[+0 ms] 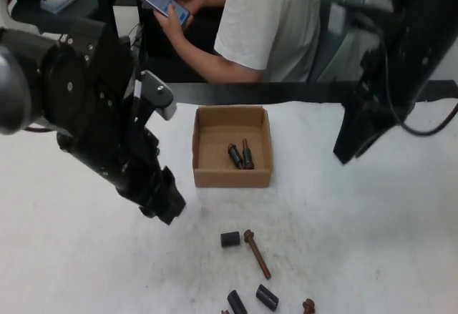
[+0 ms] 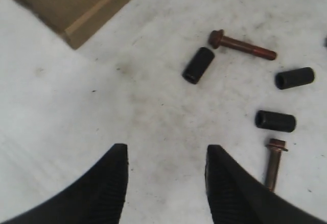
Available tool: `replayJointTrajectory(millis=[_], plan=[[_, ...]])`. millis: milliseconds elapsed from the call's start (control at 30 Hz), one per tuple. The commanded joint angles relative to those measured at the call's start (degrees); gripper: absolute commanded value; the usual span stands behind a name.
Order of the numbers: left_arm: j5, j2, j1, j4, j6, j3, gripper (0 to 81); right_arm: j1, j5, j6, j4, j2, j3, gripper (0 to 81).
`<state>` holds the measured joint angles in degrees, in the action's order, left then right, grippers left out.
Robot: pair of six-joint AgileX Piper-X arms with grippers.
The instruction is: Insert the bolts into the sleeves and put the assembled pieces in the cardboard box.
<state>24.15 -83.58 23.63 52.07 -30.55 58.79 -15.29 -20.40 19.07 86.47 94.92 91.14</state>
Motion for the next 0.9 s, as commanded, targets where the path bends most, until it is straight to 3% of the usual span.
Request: replayJointTrajectory(millis=[0, 133, 333, 533, 867], plan=[[1.2, 0.4, 0.7, 2.9, -2.0, 0.6, 44.8, -0.1, -3.9, 1.1, -1.8, -0.5, -2.4, 35.7], [2.2, -0.5, 4.2, 12.9, -5.4, 0.6, 44.8, -0.1, -3.9, 1.1, -2.7, -0.5, -2.2, 35.7], [-10.3, -5.1, 5.3, 16.6, -4.8, 0.4, 44.8, -0.1, -3.9, 0.5, -2.4, -0.5, -2.2, 35.7], [-9.5, -7.1, 6.6, 15.2, -3.1, 0.4, 44.8, -0.1, -6.0, 0.0, -2.4, -0.5, -2.2, 35.7], [-10.1, -7.0, 13.4, 7.7, -2.8, 2.5, 44.8, -0.1, -6.6, 0.0, -2.5, -0.5, -2.2, 35.7]])
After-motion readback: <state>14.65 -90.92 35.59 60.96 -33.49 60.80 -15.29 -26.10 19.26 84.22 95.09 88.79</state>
